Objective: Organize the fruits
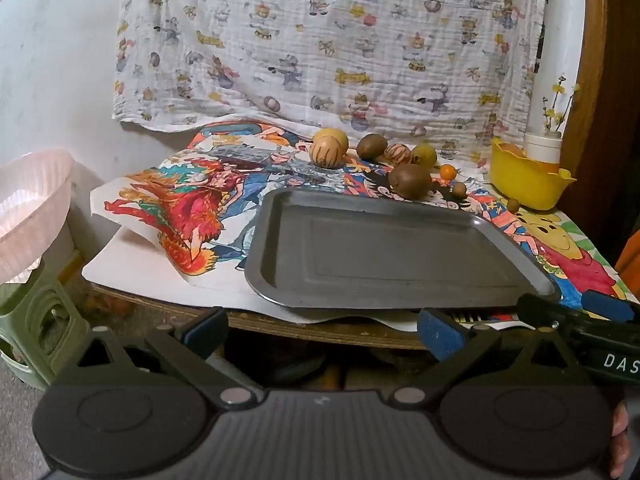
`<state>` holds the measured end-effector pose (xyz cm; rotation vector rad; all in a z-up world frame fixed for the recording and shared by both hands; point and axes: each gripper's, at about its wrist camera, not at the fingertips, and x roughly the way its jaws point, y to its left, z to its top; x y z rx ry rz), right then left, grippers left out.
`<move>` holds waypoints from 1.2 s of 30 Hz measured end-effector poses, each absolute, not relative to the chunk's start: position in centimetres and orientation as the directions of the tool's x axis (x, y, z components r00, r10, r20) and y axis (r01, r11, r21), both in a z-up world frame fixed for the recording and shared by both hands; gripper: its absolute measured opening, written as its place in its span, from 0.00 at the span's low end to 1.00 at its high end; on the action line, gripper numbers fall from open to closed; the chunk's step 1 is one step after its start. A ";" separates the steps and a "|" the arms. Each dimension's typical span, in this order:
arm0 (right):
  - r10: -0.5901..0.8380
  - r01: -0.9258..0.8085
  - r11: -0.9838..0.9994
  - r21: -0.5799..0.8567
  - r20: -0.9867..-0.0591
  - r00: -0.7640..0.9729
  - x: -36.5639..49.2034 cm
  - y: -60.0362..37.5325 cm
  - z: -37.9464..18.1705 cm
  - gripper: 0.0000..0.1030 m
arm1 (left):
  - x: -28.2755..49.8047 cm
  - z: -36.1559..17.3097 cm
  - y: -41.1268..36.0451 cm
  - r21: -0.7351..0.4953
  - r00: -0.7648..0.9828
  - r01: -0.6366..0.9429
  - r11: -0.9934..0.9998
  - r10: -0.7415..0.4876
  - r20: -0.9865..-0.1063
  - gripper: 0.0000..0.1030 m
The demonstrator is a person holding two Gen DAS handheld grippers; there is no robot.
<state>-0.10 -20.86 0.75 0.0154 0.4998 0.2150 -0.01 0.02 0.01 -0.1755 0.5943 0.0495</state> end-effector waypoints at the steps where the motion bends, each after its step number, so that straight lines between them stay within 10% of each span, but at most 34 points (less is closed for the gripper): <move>1: 0.208 -0.201 0.977 0.067 -0.476 0.854 -0.1 -20.9 0.7 0.99 | 0.0 0.0 0.0 -0.149 0.828 -0.097 0.984 -0.003 -0.561 1.00; 36: 0.209 -0.198 0.977 0.074 -0.482 0.851 -0.2 -20.9 0.8 0.99 | -0.1 -0.7 0.3 -0.134 0.813 -0.110 0.985 0.012 -0.583 1.00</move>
